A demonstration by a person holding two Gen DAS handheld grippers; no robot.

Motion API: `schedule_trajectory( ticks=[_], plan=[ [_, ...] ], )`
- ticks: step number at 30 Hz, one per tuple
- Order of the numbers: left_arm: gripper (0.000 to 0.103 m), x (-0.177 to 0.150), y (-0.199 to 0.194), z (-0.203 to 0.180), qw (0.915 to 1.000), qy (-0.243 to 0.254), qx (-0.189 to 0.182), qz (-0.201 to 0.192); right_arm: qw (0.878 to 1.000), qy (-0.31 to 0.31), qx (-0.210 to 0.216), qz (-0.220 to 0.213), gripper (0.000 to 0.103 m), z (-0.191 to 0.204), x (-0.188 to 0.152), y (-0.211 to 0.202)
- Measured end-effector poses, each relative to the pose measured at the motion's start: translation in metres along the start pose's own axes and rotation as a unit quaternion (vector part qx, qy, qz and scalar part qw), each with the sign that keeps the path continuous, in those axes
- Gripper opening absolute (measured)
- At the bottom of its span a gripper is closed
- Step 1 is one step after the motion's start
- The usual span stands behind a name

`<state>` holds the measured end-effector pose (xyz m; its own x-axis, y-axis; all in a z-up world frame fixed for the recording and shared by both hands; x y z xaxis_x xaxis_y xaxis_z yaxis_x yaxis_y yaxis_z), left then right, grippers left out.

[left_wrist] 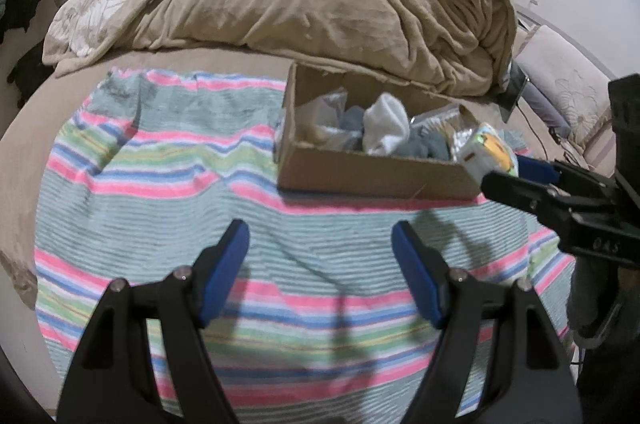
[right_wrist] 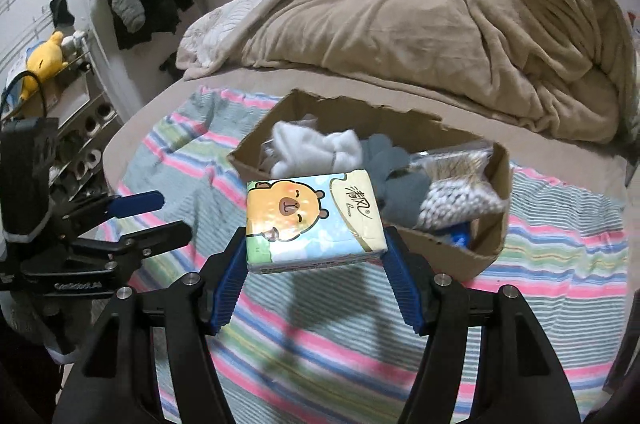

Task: Organize objects
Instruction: 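Carry the cartoon tissue pack into the box and open the right gripper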

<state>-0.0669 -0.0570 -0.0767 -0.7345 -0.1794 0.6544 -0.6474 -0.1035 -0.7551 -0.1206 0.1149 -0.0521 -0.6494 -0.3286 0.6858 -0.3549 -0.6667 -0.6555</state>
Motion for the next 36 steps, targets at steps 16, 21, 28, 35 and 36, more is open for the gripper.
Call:
schedule_trajectory(
  ticks=[16,21,28,35,36],
  plan=[
    [0.075,0.037,0.011,-0.008,0.9996,0.009,-0.001,-0.027,0.999,0.024,-0.027,-0.011,0.068,-0.042,0.030,0.016],
    [0.075,0.043,0.022,-0.009,0.9997,0.007,-0.008,-0.024,0.999,0.034,-0.039,-0.006,0.068,-0.058,0.036,0.034],
    [0.075,0.052,0.036,-0.014,0.9995,0.008,-0.017,-0.024,0.998,0.042,-0.044,0.004,0.068,-0.072,0.040,0.055],
    [0.075,0.054,0.054,-0.026,0.9995,0.013,-0.026,-0.014,0.998,0.043,-0.040,0.012,0.068,-0.078,0.044,0.070],
    [0.075,0.054,0.056,-0.027,0.9995,0.014,-0.024,-0.011,0.998,0.042,-0.041,0.014,0.068,-0.079,0.044,0.072]
  ],
)
Point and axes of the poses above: each gripper's, at about its wrist camera, not at the fingertips, and y roughly the way its jaws point, z to its left, x to its top, the point moved 3 cm from there along y, roughly the way its jaws point, and after that the axes turned 14 degrees about x, right-handed, at the moved point
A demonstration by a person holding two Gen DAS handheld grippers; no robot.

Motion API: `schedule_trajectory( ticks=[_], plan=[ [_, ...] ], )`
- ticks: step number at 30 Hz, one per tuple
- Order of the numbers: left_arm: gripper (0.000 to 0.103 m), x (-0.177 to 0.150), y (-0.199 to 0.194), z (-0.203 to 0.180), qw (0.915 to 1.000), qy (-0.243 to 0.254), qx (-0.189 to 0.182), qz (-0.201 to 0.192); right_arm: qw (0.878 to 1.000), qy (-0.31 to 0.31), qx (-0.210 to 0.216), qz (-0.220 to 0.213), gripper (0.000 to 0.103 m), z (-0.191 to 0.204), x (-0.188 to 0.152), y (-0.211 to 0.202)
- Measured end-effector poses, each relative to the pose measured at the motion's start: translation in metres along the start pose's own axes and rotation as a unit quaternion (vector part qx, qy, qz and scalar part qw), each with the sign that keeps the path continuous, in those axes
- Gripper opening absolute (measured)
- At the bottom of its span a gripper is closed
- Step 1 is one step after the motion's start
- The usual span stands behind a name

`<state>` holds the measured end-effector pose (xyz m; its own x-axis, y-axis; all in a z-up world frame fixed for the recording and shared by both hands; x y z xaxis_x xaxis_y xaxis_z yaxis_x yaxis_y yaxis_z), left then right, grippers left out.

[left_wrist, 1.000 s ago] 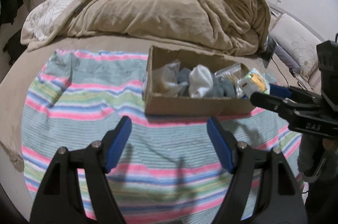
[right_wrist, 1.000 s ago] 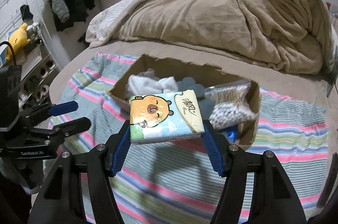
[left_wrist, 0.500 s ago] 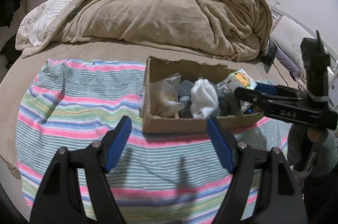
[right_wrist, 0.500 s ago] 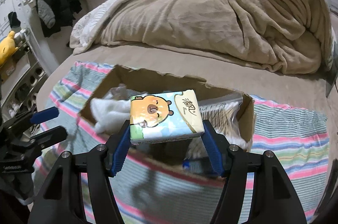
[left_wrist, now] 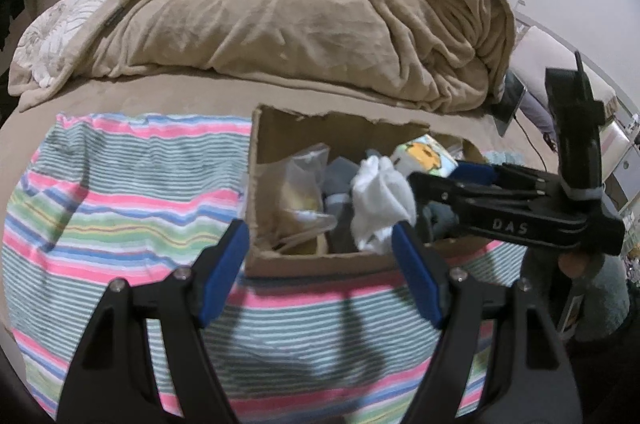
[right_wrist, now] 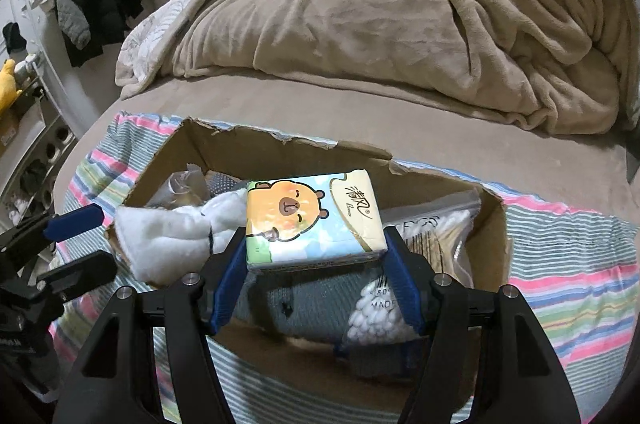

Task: Organize objects
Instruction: 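Carry the cartoon tissue pack into the box and open the right gripper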

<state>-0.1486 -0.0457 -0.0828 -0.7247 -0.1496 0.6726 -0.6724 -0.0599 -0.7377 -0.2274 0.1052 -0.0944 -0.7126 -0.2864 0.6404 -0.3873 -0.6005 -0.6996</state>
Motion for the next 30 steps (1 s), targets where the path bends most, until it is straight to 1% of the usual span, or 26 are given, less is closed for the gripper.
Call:
schedule_trajectory(
  ticks=[1,3,7,11,16,19,20,30],
  plan=[
    [0.076,0.000,0.003,-0.001,1.0000,0.002,0.006,0.000,1.000,-0.001,-0.002,0.002,0.068,-0.001,0.000,0.003],
    [0.080,0.001,0.007,-0.001,1.0000,0.000,0.004,0.004,1.000,0.001,-0.005,0.005,0.068,-0.003,0.001,0.007],
    [0.084,-0.001,0.015,0.001,0.9999,-0.004,0.005,0.010,1.000,-0.004,-0.011,0.016,0.068,-0.003,0.001,0.019],
    [0.085,-0.001,0.017,0.004,0.9999,-0.011,0.003,0.012,1.000,-0.010,-0.013,0.020,0.068,-0.001,0.001,0.022],
    [0.085,-0.002,0.009,0.005,0.9999,-0.009,0.009,0.006,1.000,-0.007,-0.014,0.020,0.069,0.000,0.002,0.019],
    [0.085,-0.002,-0.001,0.006,0.9999,-0.011,0.009,0.000,1.000,-0.001,-0.006,0.013,0.075,0.003,0.001,0.012],
    [0.085,-0.002,-0.004,0.007,0.9999,-0.011,0.009,-0.002,1.000,-0.001,-0.005,0.010,0.075,0.004,0.001,0.009],
    [0.085,-0.006,-0.043,0.002,0.9997,-0.009,0.008,-0.021,1.000,-0.004,-0.012,-0.012,0.076,0.022,-0.011,-0.033]
  ],
)
Point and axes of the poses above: each gripper's, at about its wrist camera, not at the fingertips, and y roughly the way its jaws point, z to its left, x to its top, the point moved 3 cm from there along y, roughly the way its jaws point, and after that the axes turned 14 degrees about x, right-handed, at the moved point
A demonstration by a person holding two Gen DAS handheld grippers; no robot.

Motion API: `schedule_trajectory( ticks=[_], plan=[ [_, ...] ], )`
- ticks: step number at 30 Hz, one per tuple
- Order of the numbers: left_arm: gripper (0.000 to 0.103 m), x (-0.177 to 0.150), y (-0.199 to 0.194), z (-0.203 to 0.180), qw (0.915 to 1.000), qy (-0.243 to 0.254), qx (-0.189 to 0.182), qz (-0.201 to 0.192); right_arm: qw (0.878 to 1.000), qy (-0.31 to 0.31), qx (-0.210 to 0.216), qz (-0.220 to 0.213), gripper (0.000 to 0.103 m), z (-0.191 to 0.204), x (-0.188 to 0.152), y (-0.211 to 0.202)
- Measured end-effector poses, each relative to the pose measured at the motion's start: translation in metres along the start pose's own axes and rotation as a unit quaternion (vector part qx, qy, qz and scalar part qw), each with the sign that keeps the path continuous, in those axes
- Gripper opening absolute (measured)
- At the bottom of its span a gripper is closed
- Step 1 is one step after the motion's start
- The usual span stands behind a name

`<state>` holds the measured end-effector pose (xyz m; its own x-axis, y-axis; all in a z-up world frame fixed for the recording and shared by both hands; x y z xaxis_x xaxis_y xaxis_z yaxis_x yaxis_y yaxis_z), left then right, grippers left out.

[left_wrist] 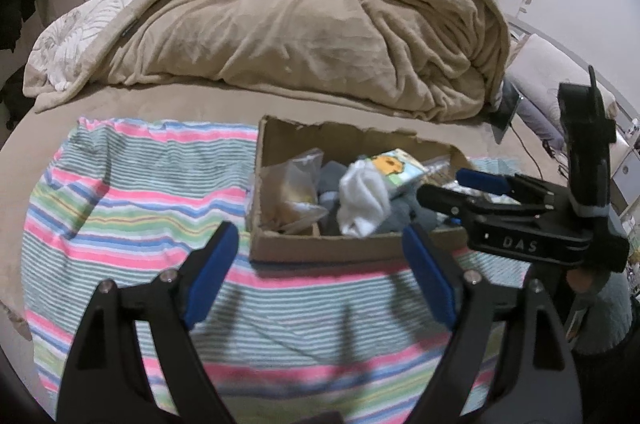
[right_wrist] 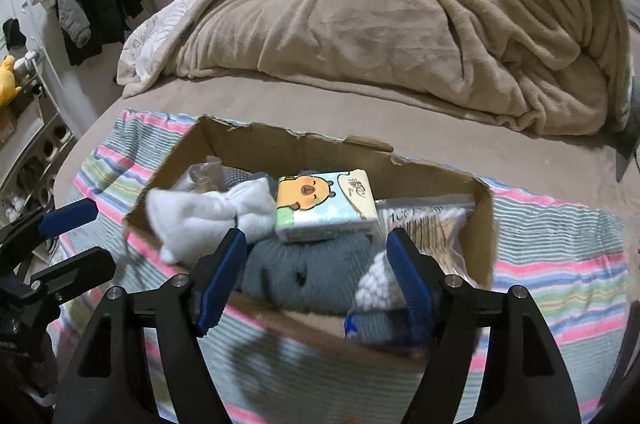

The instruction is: Organize objects

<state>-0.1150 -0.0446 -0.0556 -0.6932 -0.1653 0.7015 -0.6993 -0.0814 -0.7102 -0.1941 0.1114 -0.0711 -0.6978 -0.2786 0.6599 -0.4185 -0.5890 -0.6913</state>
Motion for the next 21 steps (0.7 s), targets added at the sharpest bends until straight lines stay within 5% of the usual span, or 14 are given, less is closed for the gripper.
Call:
schedule_trajectory(
  ticks=[21],
  plan=[
    [0.085,-0.035,-0.067,-0.007,0.9998,0.010,0.011,-0.014,1.000,0.004,-0.004,-0.028,0.076,0.036,-0.050,-0.077]
  ],
)
Point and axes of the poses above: each gripper's, at about its wrist camera, not at the fingertips, and y roughly the way its jaws point, z to its left, x to its top, the point moved 3 cm from there along y, roughly the way its jaws point, and after that the axes turned 14 degrees about x, right-handed, at the moved point
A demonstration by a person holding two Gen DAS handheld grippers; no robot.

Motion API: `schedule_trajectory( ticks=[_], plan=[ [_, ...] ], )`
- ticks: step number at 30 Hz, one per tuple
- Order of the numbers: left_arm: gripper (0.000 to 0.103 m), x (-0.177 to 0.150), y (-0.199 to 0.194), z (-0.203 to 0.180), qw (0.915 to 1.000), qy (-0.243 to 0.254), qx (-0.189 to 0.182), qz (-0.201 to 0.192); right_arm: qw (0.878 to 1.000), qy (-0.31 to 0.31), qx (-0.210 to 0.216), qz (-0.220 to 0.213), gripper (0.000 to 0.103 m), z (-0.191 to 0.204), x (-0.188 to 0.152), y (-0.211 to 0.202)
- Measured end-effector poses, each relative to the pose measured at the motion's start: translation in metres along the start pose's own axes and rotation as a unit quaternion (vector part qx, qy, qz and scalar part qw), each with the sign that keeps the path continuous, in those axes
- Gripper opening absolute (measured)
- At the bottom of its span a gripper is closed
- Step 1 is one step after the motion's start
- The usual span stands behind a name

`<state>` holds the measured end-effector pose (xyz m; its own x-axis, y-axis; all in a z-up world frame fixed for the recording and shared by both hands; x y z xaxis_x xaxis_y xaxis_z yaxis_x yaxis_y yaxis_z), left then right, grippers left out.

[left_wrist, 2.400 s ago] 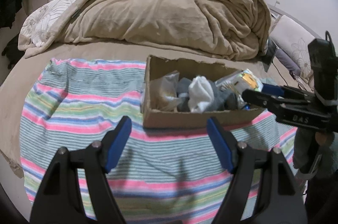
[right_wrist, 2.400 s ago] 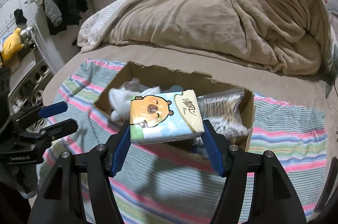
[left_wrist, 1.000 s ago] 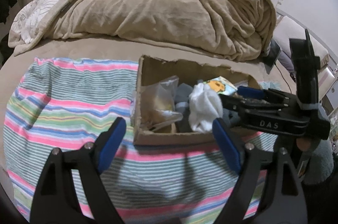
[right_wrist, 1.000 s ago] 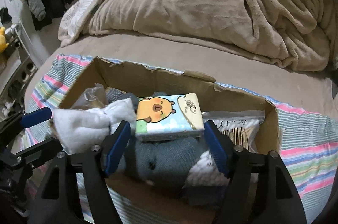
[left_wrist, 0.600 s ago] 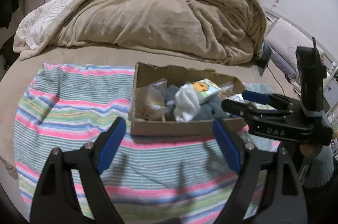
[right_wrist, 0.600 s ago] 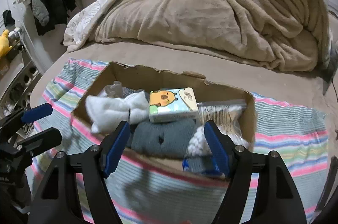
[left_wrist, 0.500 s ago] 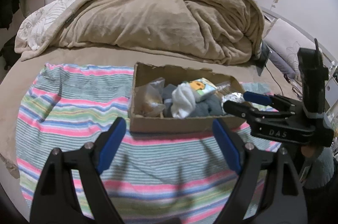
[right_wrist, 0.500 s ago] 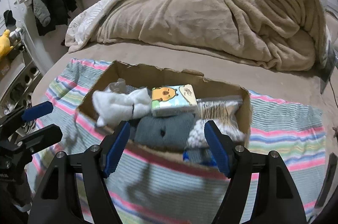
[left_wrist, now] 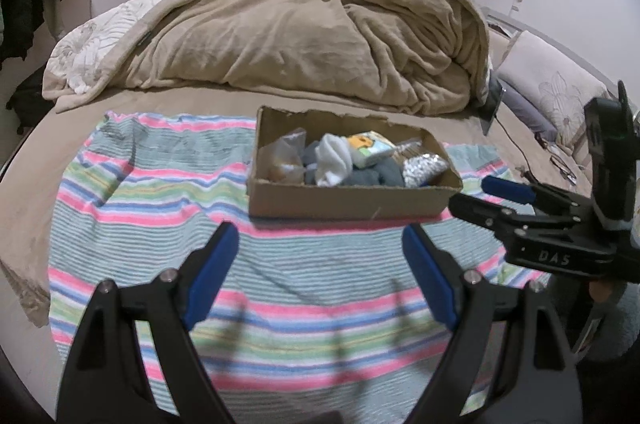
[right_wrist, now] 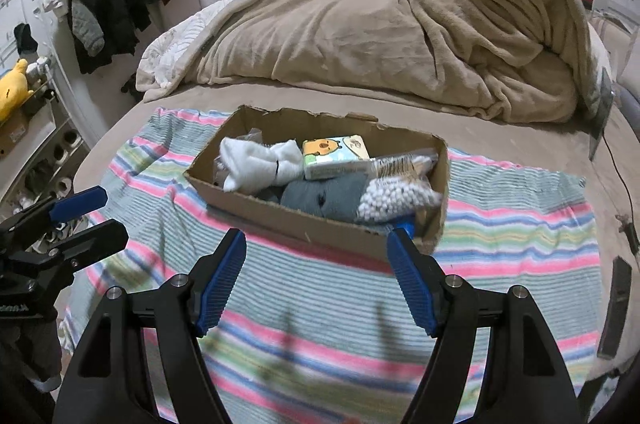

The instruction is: Organize objects

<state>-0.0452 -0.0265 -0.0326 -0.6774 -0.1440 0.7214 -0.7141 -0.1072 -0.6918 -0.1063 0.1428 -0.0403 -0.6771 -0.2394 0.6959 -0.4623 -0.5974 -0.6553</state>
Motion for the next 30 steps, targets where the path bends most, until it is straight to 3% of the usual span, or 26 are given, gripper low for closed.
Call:
schedule_trajectory(
  ticks=[19,30],
  plan=[
    [0.085,-0.044,-0.029,-0.013,0.9998,0.005,-0.004,0.016,1.000,0.021,-0.006,0.004,0.076,0.018,-0.054,-0.038],
    [0.085,-0.051,-0.032,-0.019,0.9994,0.017,0.027,0.013,0.999,0.034,-0.001,0.002,0.076,0.017,-0.070,-0.042]
  ],
)
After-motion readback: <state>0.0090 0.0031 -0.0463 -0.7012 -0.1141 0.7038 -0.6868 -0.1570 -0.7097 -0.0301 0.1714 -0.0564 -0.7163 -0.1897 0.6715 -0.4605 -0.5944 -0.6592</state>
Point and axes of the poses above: each gripper's, at about its wrist camera, not at the fingertips, and y roughly the way its jaws point, z to its left, x to its top, the point moved 3 cm from there along y, roughly the way its jaws point, and after that the axes turned 14 degrees about x, right-handed, at the moved point
